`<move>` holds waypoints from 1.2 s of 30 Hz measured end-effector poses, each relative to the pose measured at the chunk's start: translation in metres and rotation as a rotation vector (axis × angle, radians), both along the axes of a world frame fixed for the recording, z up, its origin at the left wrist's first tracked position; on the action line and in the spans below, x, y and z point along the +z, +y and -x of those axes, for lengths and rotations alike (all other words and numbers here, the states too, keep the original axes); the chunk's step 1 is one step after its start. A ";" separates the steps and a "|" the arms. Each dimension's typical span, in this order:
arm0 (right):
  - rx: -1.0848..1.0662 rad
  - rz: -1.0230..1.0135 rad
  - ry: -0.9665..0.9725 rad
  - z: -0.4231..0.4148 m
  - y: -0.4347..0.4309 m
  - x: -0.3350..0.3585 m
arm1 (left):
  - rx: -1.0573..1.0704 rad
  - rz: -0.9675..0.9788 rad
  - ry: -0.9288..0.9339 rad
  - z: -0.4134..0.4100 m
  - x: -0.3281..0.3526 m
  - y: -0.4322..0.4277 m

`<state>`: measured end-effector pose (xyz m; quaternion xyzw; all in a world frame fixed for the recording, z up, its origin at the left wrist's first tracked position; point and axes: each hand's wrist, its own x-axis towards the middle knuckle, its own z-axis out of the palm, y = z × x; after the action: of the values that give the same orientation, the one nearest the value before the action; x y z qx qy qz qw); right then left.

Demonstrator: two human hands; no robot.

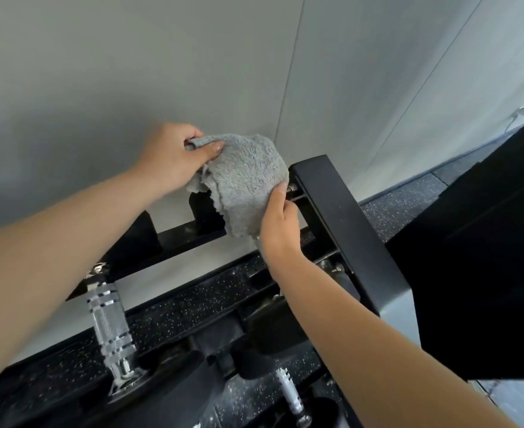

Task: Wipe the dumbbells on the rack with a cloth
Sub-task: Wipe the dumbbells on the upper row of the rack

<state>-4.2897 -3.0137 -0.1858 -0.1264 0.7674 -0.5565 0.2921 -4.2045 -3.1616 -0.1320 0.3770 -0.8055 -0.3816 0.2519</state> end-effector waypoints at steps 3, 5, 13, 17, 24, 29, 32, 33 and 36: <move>0.060 0.022 -0.008 0.003 -0.001 0.002 | 0.027 0.239 -0.159 -0.001 -0.004 0.000; 0.107 -0.014 0.009 0.003 -0.001 0.001 | 0.042 0.489 -0.131 0.002 0.000 0.006; 0.166 0.012 -0.211 0.010 -0.007 0.000 | -0.493 0.401 -0.400 0.025 0.002 0.029; 0.175 -0.001 -0.179 0.006 -0.010 -0.005 | -0.483 0.392 -0.405 0.028 0.005 0.033; 0.186 0.067 -0.260 0.015 -0.017 -0.014 | -0.536 0.253 -0.439 0.047 0.017 0.030; 0.100 0.062 -0.226 0.020 -0.009 0.000 | -0.630 0.145 -0.562 0.072 0.031 0.029; 0.046 0.066 -0.205 0.021 -0.011 0.004 | -0.643 0.127 -0.657 0.091 0.033 0.029; 0.007 0.077 -0.198 0.020 -0.011 0.005 | -0.631 0.131 -0.683 0.097 0.032 0.029; -0.169 0.137 -0.180 0.024 -0.012 0.000 | -0.559 0.178 -0.673 0.103 0.029 0.031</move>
<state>-4.3135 -3.0258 -0.1858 -0.0305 0.7061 -0.6395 0.3026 -4.3078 -3.1305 -0.1027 0.2247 -0.9433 -0.2204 -0.1054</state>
